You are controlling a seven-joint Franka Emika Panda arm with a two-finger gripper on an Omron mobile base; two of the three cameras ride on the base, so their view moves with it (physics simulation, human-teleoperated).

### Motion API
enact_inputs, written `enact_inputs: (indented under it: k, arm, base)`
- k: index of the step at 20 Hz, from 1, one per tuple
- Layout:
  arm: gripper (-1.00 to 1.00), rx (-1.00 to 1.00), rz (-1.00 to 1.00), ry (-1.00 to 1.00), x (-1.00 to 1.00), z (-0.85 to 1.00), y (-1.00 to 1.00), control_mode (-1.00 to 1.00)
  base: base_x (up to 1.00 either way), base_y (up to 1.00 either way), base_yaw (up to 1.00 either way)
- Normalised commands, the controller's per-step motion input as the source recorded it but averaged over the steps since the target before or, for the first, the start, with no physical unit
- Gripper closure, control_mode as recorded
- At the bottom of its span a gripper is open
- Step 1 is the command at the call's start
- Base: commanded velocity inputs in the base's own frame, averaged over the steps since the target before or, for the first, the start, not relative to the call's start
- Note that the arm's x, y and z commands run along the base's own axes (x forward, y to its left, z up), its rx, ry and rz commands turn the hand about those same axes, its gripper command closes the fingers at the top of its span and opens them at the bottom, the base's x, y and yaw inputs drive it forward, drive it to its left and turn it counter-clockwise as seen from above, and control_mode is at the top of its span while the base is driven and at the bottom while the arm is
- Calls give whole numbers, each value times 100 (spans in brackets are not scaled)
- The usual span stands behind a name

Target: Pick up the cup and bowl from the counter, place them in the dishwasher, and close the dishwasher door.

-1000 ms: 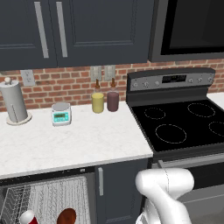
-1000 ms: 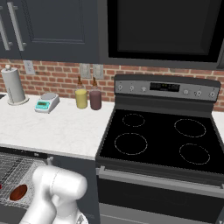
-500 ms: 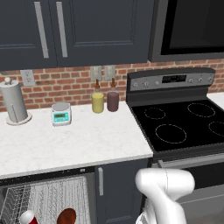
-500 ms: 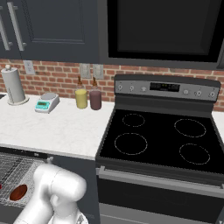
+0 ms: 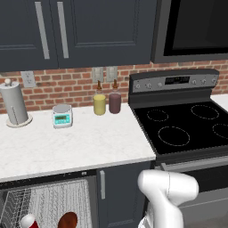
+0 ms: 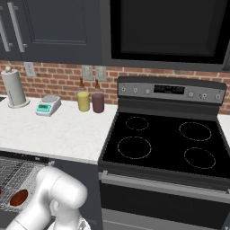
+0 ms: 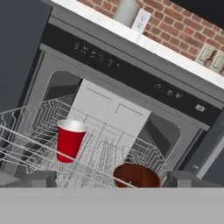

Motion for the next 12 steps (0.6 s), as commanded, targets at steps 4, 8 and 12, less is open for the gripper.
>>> enact_inputs:
  k: [4, 8, 12]
  arm:
    - [-100, -5, 0, -19, -97, -83, 49, -100]
    - [-100, -5, 0, -23, -86, -43, 68, -100]
    - [-100, -10, 0, -22, -8, -95, 24, -100]
  base:
    - [0, 0, 0]
    - [0, 0, 0]
    - [0, 0, 0]
